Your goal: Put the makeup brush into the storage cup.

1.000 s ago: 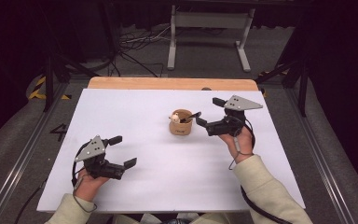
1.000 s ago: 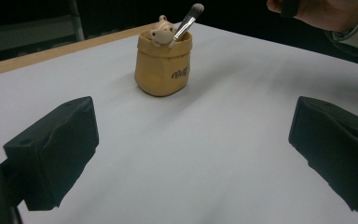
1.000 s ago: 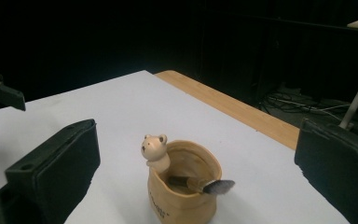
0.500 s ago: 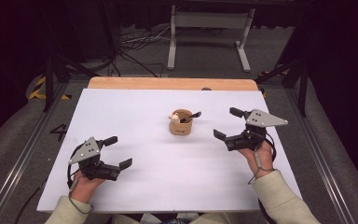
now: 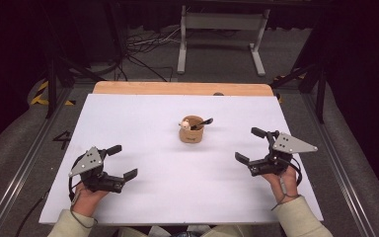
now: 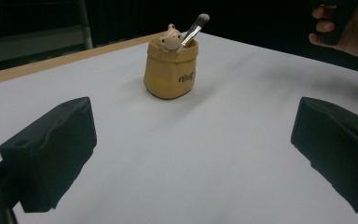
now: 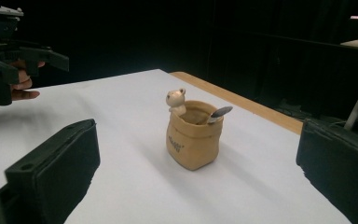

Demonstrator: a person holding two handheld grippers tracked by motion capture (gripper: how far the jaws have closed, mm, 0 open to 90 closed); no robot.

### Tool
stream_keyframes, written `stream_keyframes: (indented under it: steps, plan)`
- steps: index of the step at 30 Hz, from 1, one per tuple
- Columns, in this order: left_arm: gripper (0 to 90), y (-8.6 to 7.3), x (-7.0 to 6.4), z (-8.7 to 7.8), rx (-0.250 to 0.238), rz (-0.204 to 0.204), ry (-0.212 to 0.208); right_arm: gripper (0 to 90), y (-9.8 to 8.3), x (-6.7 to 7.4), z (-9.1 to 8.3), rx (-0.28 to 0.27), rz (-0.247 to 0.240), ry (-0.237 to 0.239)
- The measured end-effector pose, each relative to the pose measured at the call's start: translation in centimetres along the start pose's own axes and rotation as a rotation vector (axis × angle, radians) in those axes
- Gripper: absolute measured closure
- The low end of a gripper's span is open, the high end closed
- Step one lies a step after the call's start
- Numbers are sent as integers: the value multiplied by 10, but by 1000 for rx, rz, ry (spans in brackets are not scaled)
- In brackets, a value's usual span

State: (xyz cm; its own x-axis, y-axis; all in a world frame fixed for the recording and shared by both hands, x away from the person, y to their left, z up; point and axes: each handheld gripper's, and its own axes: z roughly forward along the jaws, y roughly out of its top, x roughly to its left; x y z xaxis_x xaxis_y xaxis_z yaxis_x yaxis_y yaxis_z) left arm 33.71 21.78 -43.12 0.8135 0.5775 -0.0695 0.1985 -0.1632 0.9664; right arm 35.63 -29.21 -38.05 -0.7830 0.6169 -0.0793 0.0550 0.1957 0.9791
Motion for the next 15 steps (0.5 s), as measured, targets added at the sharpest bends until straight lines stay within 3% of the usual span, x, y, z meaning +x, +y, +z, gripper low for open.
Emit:
stream_keyframes:
  steps: [15]
  plan:
    - [11,-8,0,0,-12,11,19,0,-40,7,-8,-24,37,-9]
